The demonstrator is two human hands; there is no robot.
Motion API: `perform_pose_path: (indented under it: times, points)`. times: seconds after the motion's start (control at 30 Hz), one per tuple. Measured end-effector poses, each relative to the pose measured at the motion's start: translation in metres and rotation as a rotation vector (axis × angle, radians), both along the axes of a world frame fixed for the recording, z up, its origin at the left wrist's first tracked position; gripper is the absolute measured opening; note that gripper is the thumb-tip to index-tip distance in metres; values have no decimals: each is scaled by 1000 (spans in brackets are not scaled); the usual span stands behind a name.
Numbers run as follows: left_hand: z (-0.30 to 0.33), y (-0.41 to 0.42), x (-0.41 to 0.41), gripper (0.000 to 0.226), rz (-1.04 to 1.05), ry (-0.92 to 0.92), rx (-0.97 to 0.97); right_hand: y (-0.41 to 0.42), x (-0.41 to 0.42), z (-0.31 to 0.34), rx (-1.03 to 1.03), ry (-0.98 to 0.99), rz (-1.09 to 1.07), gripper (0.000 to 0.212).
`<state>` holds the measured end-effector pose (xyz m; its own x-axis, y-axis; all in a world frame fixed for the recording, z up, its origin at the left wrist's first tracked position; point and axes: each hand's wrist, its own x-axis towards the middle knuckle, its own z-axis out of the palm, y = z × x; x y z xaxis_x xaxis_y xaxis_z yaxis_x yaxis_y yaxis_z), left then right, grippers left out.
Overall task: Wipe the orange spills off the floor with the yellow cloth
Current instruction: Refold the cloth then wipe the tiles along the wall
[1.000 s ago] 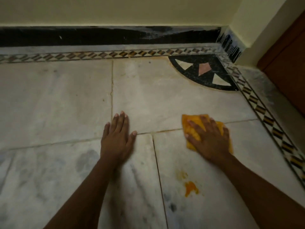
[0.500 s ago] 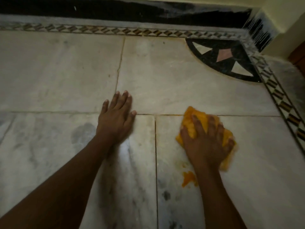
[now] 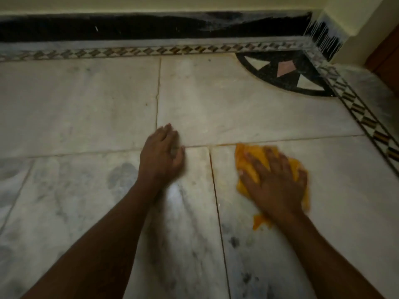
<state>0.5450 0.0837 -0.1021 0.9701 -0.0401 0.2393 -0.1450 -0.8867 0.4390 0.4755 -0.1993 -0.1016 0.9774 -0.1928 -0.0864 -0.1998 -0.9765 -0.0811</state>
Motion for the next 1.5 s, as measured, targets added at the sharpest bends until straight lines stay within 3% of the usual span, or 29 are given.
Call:
perform_pose_path:
  times: [0.07, 0.13, 0.23, 0.33, 0.43, 0.5, 0.57, 0.67, 0.83, 0.9, 1.0, 1.03, 1.13, 1.23, 1.3, 1.37, 1.43, 1.5]
  points:
    - [-3, 3, -1, 60, 10, 26, 11, 17, 40, 1, 90, 25, -136, 63]
    - [-6, 2, -4, 64, -13, 65, 22, 44, 62, 1, 150, 32, -120, 63]
    - [-5, -1, -17, 75, -28, 95, 34, 63, 26, -7, 120, -27, 133, 59]
    - [2, -6, -51, 79, -57, 176, 31, 29, -55, -2, 44, -56, 310, 61]
    - [-2, -11, -92, 79, -88, 163, 25, -21, -72, 4, -1, 18, 71, 63]
    - [-5, -12, -103, 79, -104, 144, 24, -22, -35, 7, 47, 19, -146, 62]
    - [-8, -14, -99, 78, -91, 123, 4, 2, 9, 2, 133, 21, -217, 63]
    - [-10, -15, -92, 76, -70, 112, 19, 43, 22, -6, 128, 10, -11, 61]
    - [-4, -17, -118, 77, -40, 159, 64, 19, -103, -7, 49, -67, 374, 60]
    - [-5, -21, -136, 77, -28, 171, 74, -15, -111, -3, 22, -42, 224, 61]
    - [-12, -23, -156, 77, -45, 170, 110, -16, -52, 3, 108, -43, -173, 62]
    - [-18, -23, -164, 76, -43, 165, 121, -3, -31, 1, 150, -30, -204, 63]
    - [-21, -23, -170, 74, -44, 172, 122, 37, -21, -4, 175, 6, -13, 61]
    - [-19, -26, -180, 73, 19, 169, 100, 40, -97, -12, 95, -144, 321, 56]
    - [-15, -27, -188, 74, 36, 173, 93, 9, -146, -11, 73, -118, 407, 57]
    - [-11, -30, -200, 76, 33, 186, 106, -34, -159, -7, 40, -98, 264, 59]
    - [-13, -34, -221, 77, 59, 190, 127, -58, -126, 0, 17, -59, -11, 61]
    - [-14, -41, -247, 78, 78, 212, 151, -56, -75, 11, 131, 26, -198, 64]
